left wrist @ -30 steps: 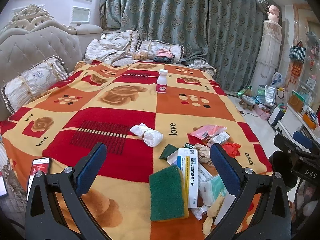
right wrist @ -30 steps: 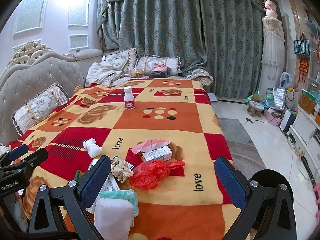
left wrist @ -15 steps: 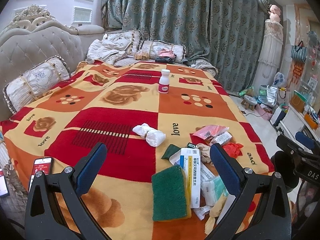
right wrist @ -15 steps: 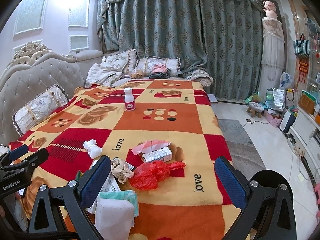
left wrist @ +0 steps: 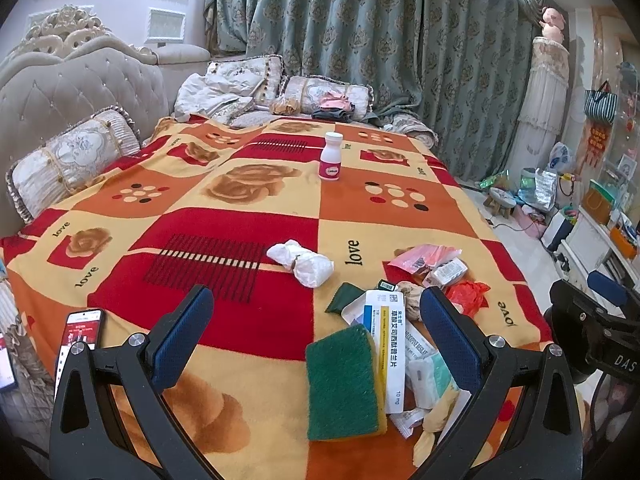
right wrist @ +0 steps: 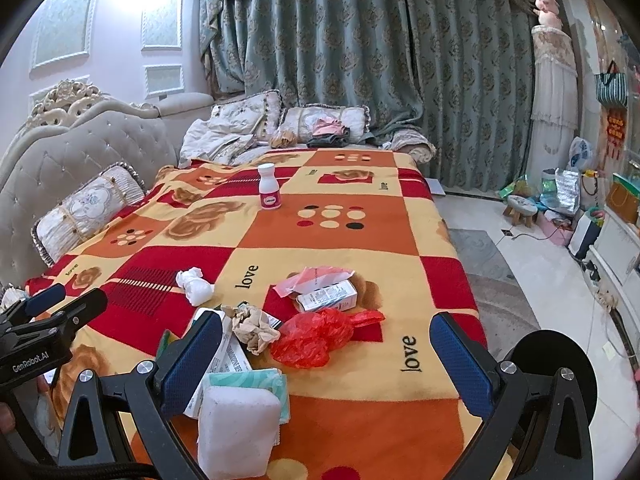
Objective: Collect trash
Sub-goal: 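Grasp the green scouring pad with left tool while right tool grasps white foam block, then carry both held items to the black bin and open both tools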
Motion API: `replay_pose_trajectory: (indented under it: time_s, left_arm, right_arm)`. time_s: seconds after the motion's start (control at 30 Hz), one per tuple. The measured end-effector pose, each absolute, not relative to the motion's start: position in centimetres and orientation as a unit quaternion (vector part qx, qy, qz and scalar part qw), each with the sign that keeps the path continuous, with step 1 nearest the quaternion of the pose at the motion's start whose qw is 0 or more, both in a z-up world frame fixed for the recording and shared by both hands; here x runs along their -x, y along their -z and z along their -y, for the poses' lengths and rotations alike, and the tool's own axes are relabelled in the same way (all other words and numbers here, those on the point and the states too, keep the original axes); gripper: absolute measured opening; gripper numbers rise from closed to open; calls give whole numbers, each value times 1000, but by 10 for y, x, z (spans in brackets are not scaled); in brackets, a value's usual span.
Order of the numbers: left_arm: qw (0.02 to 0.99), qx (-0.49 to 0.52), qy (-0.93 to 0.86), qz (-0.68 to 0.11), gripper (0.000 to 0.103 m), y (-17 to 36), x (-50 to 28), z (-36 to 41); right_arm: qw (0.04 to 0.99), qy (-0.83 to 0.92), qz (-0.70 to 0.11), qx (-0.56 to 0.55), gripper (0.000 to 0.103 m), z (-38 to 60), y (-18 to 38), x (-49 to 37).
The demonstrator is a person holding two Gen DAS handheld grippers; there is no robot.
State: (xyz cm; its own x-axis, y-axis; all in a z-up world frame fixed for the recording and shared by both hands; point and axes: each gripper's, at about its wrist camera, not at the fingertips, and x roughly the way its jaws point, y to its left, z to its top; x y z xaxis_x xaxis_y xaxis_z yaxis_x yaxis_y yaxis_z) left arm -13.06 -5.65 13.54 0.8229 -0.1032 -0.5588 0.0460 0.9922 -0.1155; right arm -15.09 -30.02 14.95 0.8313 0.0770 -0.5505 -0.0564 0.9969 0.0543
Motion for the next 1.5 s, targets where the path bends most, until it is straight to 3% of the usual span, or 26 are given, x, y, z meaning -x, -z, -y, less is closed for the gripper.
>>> replay_pose_trajectory:
  time_s: [0.43, 0.93, 1.13, 1.2, 1.27, 1.3, 1.4, 1.5]
  left_arm:
    - [943, 47, 40, -327, 103, -116, 131, 41]
    - [907, 57, 99, -405, 103, -85, 133, 37]
    - [889, 60, 118, -437, 103, -66, 117, 54]
    - [882, 60, 122, -450, 102, -58, 112, 57]
    - [875, 65, 134, -461, 102, -52, 108, 59]
    - [871, 67, 142, -465, 97, -49, 107, 60]
    - [851, 68, 167, -493, 55, -38, 102, 65]
    - [851, 81, 177, -487, 48, -40, 107, 63]
  right_arm:
    - [944, -52, -324, -14, 103, 299, -136, 148]
    - [892, -166, -419, -43, 97, 270, -74, 154]
    - [872, -195, -442, -79, 76, 269, -58, 146]
    - [868, -202, -446, -85, 60, 270, -56, 144]
    - [864, -210, -448, -99, 59, 272, -57, 144]
    - [863, -215, -447, -102, 59, 273, -59, 144]
    - [865, -220, -442, -90, 59, 274, -66, 146]
    - [867, -221, -435, -98, 58, 281, -74, 148]
